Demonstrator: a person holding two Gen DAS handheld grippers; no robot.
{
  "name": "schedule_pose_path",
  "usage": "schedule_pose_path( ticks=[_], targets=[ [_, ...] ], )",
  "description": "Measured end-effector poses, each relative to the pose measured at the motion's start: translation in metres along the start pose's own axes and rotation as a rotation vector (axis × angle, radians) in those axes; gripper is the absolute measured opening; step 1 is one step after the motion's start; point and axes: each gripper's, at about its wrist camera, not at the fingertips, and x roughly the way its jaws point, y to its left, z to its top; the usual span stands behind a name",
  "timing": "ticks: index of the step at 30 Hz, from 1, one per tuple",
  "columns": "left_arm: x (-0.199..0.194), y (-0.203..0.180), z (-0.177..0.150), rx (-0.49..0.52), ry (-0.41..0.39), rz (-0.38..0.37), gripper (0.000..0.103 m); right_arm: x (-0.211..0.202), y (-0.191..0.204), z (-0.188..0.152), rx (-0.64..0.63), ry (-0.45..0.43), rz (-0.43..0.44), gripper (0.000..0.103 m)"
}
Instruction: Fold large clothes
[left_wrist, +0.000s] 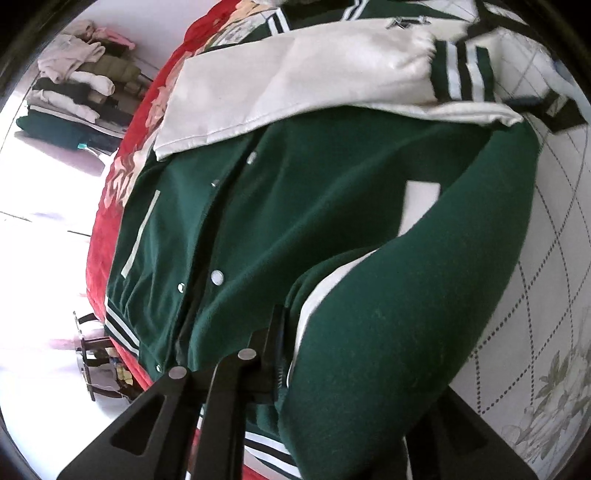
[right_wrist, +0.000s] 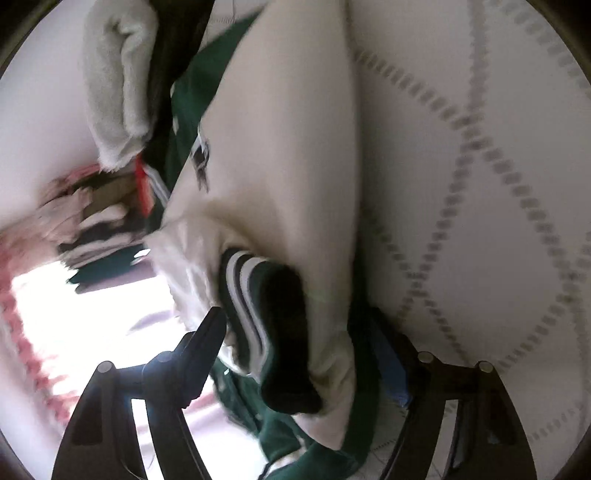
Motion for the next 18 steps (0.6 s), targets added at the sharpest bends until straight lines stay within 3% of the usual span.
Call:
schedule_pose_path(
  ticks=[3,8,9,11,15,18],
  targets=[
    [-0.002,0.005,0.001,-0.017,-0.002,-0.029,0.012,-0.009,-0.004,-0.011,0.001,-0.021,-0.014,0.079],
    [0.000,0.014,0.004,-0.020,-0.006,-0.090,0.012,0.021,-0.019,-0.006,0.121,0.020,0.118,0.083],
    [0.001,0.018,0.005,-0.018,-0.007,-0.105,0.012,0.027,-0.011,-0.002,0.134,0.007,0.128,0.079],
    [0.003,0.026,0.006,-0.016,-0.009,-0.142,0.012,0.028,0.000,-0.002,0.095,-0.008,0.090,0.030],
    [-0.002,0.050,0.006,0.001,-0.023,-0.212,0.011,0.024,0.035,-0.021,0.032,-0.088,0.004,0.020],
    [-0.012,0.080,0.007,-0.005,-0.035,-0.278,0.011,0.008,0.071,-0.036,0.021,-0.159,0.005,0.018]
  ],
)
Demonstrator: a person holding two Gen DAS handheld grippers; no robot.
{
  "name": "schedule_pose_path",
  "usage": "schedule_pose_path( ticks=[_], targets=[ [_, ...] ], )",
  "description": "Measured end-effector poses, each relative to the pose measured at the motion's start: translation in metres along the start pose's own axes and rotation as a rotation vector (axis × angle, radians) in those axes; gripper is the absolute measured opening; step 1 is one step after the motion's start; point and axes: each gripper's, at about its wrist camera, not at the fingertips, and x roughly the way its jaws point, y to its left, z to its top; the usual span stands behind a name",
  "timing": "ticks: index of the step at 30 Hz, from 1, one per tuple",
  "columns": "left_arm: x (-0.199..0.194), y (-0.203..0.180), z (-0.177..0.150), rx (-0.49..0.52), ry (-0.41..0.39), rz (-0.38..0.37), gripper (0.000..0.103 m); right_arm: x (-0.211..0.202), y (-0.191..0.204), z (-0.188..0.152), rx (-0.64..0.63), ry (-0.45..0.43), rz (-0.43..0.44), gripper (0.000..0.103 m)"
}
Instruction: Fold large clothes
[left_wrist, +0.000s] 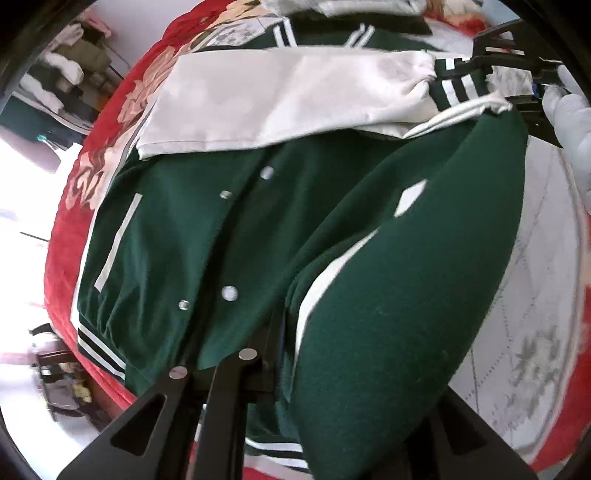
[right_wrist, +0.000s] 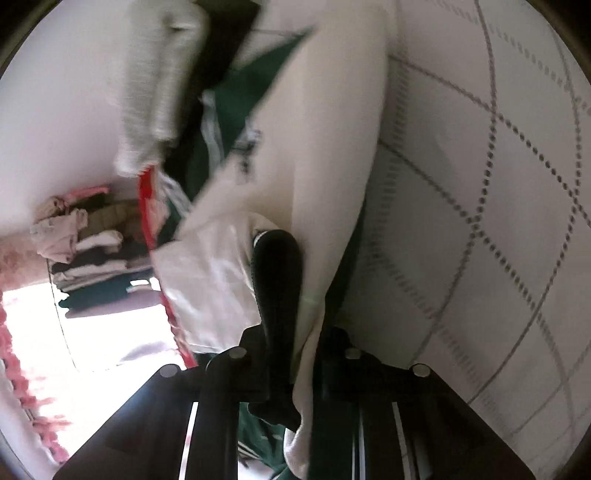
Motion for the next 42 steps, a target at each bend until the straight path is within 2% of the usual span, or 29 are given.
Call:
schedule_pose_path(
  ticks=[5,9,10,14,19,24,25,26,29,30,31,32,33,35,36,38,42],
  targets=[
    [-0.034,0.061,0.009,-0.059,-0.020,-0.102,0.011,-0.023,0.088,-0.026,-0.056,-0.068,0.003,0.018],
    [-0.043,0.122,0.018,-0.145,-0.022,-0.158,0.011,-0.004,0.183,-0.042,-0.143,-0.073,-0.031,0.018],
    [-0.043,0.141,0.022,-0.175,-0.026,-0.157,0.011,0.000,0.195,-0.045,-0.163,-0.069,-0.041,0.018],
    [-0.023,0.208,0.032,-0.286,-0.021,-0.142,0.011,0.062,0.281,-0.060,-0.296,-0.036,-0.160,0.017],
    [0.030,0.272,0.033,-0.388,0.040,-0.165,0.011,0.160,0.338,-0.070,-0.368,0.024,-0.290,0.017],
    [0.077,0.321,0.028,-0.498,0.112,-0.217,0.014,0.253,0.350,-0.080,-0.392,0.110,-0.424,0.018],
    [0.090,0.333,0.025,-0.517,0.138,-0.233,0.017,0.266,0.347,-0.080,-0.380,0.140,-0.435,0.021],
    [0.099,0.341,0.024,-0.530,0.154,-0.256,0.018,0.281,0.348,-0.079,-0.348,0.171,-0.423,0.029],
    [0.121,0.375,0.018,-0.633,0.188,-0.360,0.032,0.303,0.346,-0.078,-0.263,0.240,-0.308,0.049],
    [0.123,0.385,0.017,-0.666,0.186,-0.371,0.038,0.308,0.348,-0.079,-0.265,0.256,-0.266,0.052],
    [0.124,0.395,0.016,-0.690,0.184,-0.376,0.040,0.311,0.348,-0.081,-0.278,0.272,-0.239,0.054],
    [0.123,0.402,0.015,-0.702,0.176,-0.374,0.044,0.311,0.349,-0.083,-0.296,0.290,-0.196,0.054],
    [0.121,0.411,0.014,-0.715,0.166,-0.340,0.052,0.309,0.349,-0.084,-0.309,0.302,-0.157,0.054],
    [0.118,0.421,0.011,-0.725,0.154,-0.267,0.060,0.294,0.344,-0.087,-0.330,0.314,-0.080,0.056],
    [0.117,0.428,0.009,-0.734,0.152,-0.226,0.071,0.281,0.339,-0.087,-0.339,0.290,-0.073,0.058],
    [0.122,0.435,0.004,-0.759,0.160,-0.199,0.080,0.254,0.329,-0.086,-0.374,0.193,-0.109,0.063],
    [0.119,0.421,0.014,-0.757,0.142,-0.172,0.080,0.188,0.299,-0.081,-0.474,-0.121,-0.380,0.069]
  ],
)
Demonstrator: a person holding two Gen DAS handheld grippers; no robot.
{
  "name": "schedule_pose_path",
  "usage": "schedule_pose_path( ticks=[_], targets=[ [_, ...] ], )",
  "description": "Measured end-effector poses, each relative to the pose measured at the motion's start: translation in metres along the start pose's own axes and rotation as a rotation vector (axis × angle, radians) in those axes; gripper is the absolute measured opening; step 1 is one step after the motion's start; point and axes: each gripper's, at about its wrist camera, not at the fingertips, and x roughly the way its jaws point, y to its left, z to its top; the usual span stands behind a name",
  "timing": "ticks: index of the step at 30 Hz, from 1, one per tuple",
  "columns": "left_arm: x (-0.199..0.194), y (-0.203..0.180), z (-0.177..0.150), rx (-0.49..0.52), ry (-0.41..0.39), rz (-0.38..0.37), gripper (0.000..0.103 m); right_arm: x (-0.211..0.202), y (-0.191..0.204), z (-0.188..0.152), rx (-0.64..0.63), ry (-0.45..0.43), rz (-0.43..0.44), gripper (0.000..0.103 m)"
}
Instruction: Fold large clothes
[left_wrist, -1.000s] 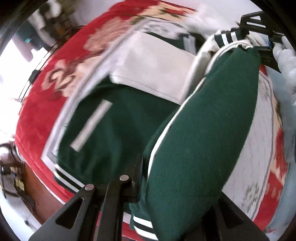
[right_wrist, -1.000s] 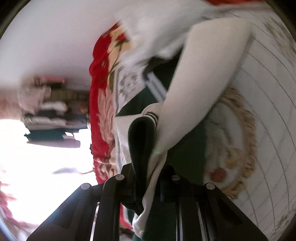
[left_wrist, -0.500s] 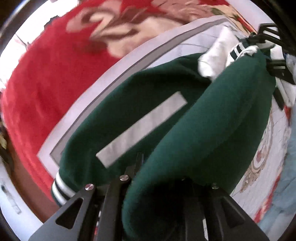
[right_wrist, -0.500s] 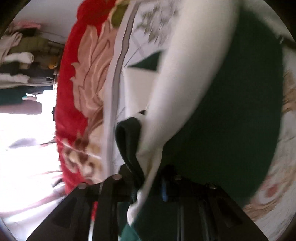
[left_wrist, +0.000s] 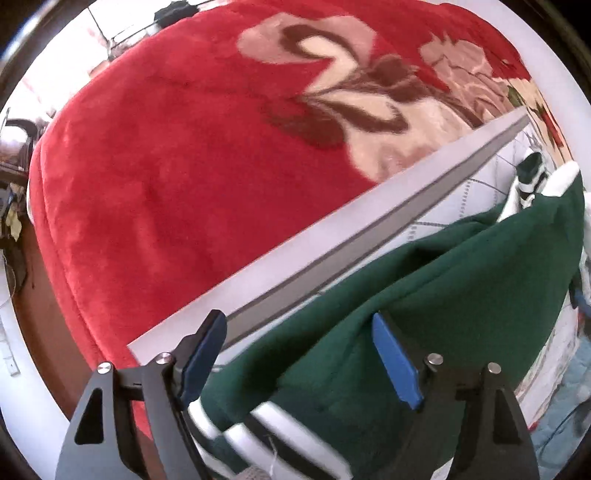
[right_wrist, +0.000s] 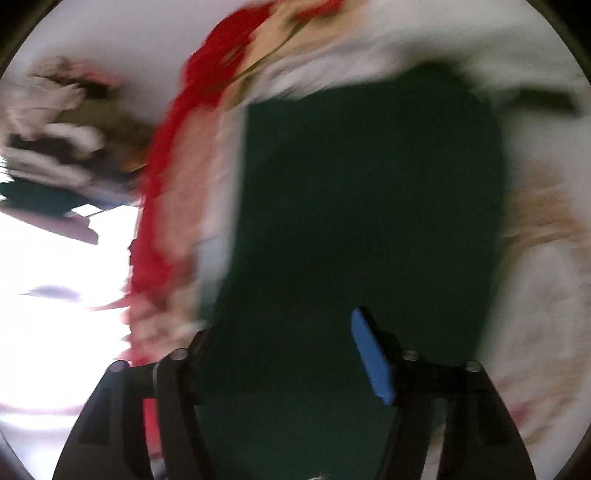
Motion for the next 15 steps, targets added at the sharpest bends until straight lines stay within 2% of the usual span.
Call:
schedule_pose_path(
  ticks=[2,3,4,5,7,8,10,11,12,13,14,15],
  targets=[
    [0.001,-0.023,-0.001,0.039,-0.013,0.009,0.080,-0.009,-0.036,-0.006,0.031,-0.077,-0.138,0.071],
    [0.002,-0.035,-0.003,0.061,-0.022,0.008,0.080,-0.009,-0.052,-0.008,0.068,-0.089,-0.165,0.071],
    [0.004,-0.040,0.001,0.076,-0.026,0.007,0.080,-0.005,-0.074,-0.009,0.129,-0.080,-0.155,0.071],
    [0.006,-0.046,0.000,0.086,-0.030,0.011,0.080,0.002,-0.095,-0.010,0.201,-0.062,-0.118,0.072],
    [0.011,-0.058,-0.001,0.102,-0.036,0.019,0.080,0.027,-0.130,-0.011,0.337,0.001,0.011,0.074],
    [0.012,-0.062,-0.001,0.107,-0.040,0.034,0.080,0.044,-0.146,-0.012,0.422,0.033,0.119,0.077],
    [0.012,-0.070,-0.001,0.116,-0.064,0.064,0.080,0.070,-0.160,-0.010,0.506,0.082,0.357,0.077],
    [0.011,-0.072,-0.001,0.120,-0.075,0.084,0.080,0.075,-0.161,-0.006,0.497,0.079,0.386,0.077],
    [0.009,-0.073,0.000,0.126,-0.084,0.099,0.080,0.075,-0.159,-0.003,0.470,0.063,0.410,0.072],
    [0.008,-0.076,-0.001,0.133,-0.095,0.114,0.080,0.076,-0.154,-0.002,0.431,0.050,0.402,0.044],
    [0.004,-0.079,-0.004,0.141,-0.107,0.132,0.080,0.075,-0.154,-0.004,0.427,0.041,0.403,0.028],
    [-0.002,-0.082,-0.009,0.151,-0.125,0.156,0.080,0.072,-0.157,-0.007,0.450,0.025,0.413,0.024]
  ],
)
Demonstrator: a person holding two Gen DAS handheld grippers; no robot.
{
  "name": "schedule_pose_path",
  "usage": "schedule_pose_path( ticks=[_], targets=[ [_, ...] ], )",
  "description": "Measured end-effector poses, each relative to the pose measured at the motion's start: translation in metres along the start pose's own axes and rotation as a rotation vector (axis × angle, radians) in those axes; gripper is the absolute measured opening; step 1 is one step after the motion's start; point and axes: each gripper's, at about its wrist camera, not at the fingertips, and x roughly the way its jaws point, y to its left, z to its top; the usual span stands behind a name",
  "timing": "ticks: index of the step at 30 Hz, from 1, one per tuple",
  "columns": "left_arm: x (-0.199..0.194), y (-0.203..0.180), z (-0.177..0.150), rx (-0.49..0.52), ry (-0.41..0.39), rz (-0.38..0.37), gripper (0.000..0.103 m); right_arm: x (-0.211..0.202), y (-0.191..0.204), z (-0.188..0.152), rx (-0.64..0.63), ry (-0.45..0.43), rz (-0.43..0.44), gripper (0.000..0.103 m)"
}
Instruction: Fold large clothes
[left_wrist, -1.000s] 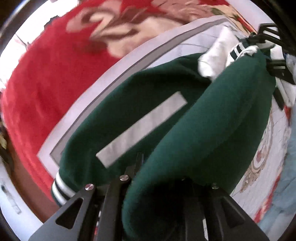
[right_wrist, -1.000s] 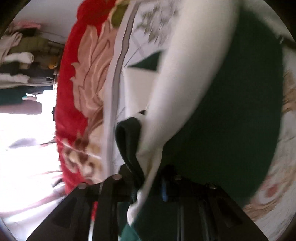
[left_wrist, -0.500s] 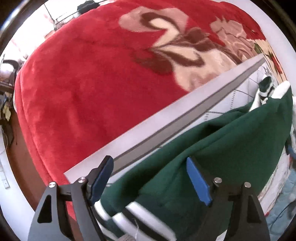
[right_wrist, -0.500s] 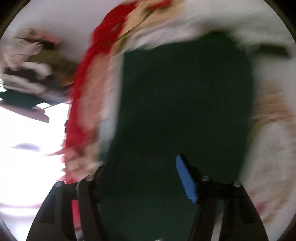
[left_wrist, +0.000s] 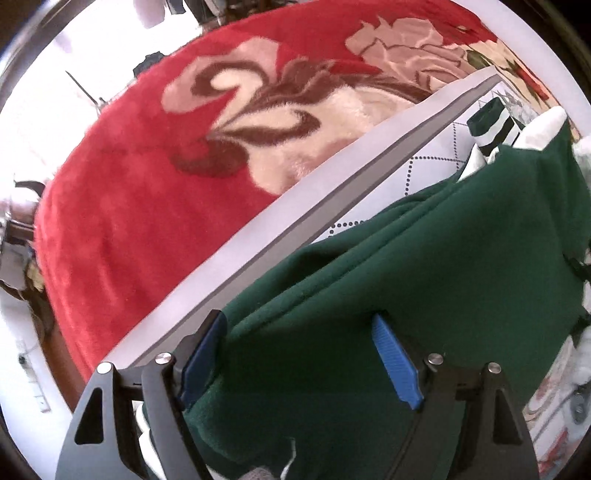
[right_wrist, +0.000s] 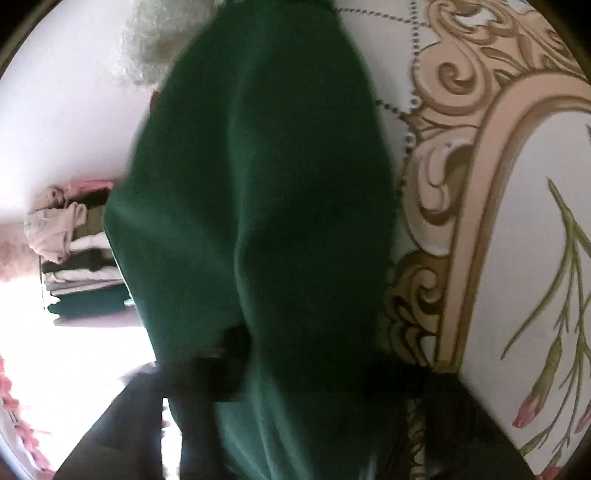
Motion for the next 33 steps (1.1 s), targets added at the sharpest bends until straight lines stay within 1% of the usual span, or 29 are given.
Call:
schedule_pose_path(
  ticks=[1,2,3,4,6,7,9,10,12,13,14,15,16,17,18,19,20,21,22,23,24,25,27,28,29,30,31,32,33],
  targets=[
    [-0.005,-0.002,-0.005,0.009,-0.010,0.016,0.080,-0.011,-0.004,-0.006,0.045,-0.035,0.005,0.020],
    [-0.010,-0.005,-0.009,0.023,-0.017,0.029,0.080,-0.021,-0.005,-0.011,0.068,-0.062,-0.011,0.019],
    [-0.014,-0.010,-0.013,0.037,-0.020,0.039,0.080,-0.045,-0.008,-0.023,0.105,-0.115,-0.059,0.019],
    [-0.016,-0.015,-0.017,0.052,-0.024,0.048,0.080,-0.063,-0.012,-0.032,0.131,-0.149,-0.088,0.019],
    [-0.022,-0.031,-0.026,0.082,-0.034,0.062,0.080,-0.120,-0.035,-0.060,0.242,-0.247,-0.152,0.019],
    [-0.027,-0.041,-0.034,0.101,-0.041,0.068,0.080,-0.156,-0.054,-0.082,0.314,-0.300,-0.203,0.019],
    [-0.028,-0.065,-0.043,0.128,-0.039,0.059,0.080,-0.209,-0.086,-0.122,0.385,-0.337,-0.321,0.020],
    [-0.030,-0.076,-0.054,0.138,-0.028,0.043,0.080,-0.228,-0.100,-0.140,0.415,-0.330,-0.362,0.023],
    [-0.030,-0.091,-0.074,0.162,0.001,0.018,0.080,-0.252,-0.129,-0.167,0.438,-0.248,-0.424,0.028],
    [-0.028,-0.101,-0.085,0.177,0.019,0.009,0.080,-0.262,-0.145,-0.180,0.455,-0.184,-0.435,0.030],
    [-0.025,-0.109,-0.092,0.187,0.031,0.010,0.080,-0.271,-0.161,-0.193,0.482,-0.127,-0.427,0.035],
    [-0.026,-0.113,-0.102,0.196,0.037,0.009,0.080,-0.276,-0.169,-0.200,0.492,-0.080,-0.423,0.038],
    [-0.028,-0.116,-0.110,0.203,0.037,0.013,0.080,-0.284,-0.175,-0.205,0.488,-0.009,-0.427,0.040],
    [-0.029,-0.118,-0.116,0.210,0.034,0.022,0.080,-0.287,-0.174,-0.208,0.471,0.030,-0.436,0.042],
    [-0.030,-0.119,-0.121,0.218,0.031,0.030,0.080,-0.291,-0.169,-0.211,0.444,0.064,-0.446,0.042],
    [-0.032,-0.119,-0.125,0.224,0.031,0.036,0.080,-0.295,-0.157,-0.213,0.385,0.102,-0.475,0.045],
    [-0.033,-0.119,-0.125,0.223,0.030,0.040,0.080,-0.296,-0.145,-0.213,0.327,0.134,-0.529,0.047],
    [-0.035,-0.118,-0.123,0.218,0.027,0.045,0.080,-0.297,-0.127,-0.216,0.238,0.173,-0.624,0.047],
    [-0.036,-0.116,-0.119,0.209,0.024,0.046,0.080,-0.298,-0.112,-0.218,0.178,0.186,-0.690,0.047],
    [-0.038,-0.112,-0.114,0.192,0.016,0.047,0.080,-0.298,-0.098,-0.217,0.137,0.190,-0.722,0.047],
    [-0.039,-0.108,-0.113,0.178,0.009,0.047,0.080,-0.299,-0.083,-0.219,0.089,0.185,-0.729,0.047],
    [-0.043,-0.102,-0.107,0.158,-0.004,0.045,0.080,-0.304,-0.072,-0.221,0.053,0.173,-0.725,0.047],
    [-0.051,-0.091,-0.098,0.134,-0.031,0.051,0.080,-0.305,-0.041,-0.222,-0.018,0.139,-0.683,0.047],
    [-0.053,-0.084,-0.097,0.125,-0.042,0.050,0.080,-0.310,-0.036,-0.220,-0.047,0.131,-0.660,0.047],
    [-0.055,-0.079,-0.094,0.113,-0.049,0.049,0.080,-0.316,-0.034,-0.229,-0.079,0.133,-0.633,0.052],
    [-0.054,-0.071,-0.090,0.096,-0.050,0.042,0.080,-0.291,-0.016,-0.229,-0.111,0.143,-0.610,0.053],
    [-0.051,-0.067,-0.086,0.089,-0.044,0.036,0.080,-0.273,-0.010,-0.219,-0.144,0.166,-0.584,0.053],
    [-0.045,-0.063,-0.081,0.085,-0.025,0.024,0.080,-0.261,-0.002,-0.214,-0.153,0.185,-0.555,0.053],
    [-0.035,-0.061,-0.074,0.085,0.009,-0.005,0.080,-0.249,0.005,-0.209,-0.159,0.210,-0.517,0.053]
  ],
)
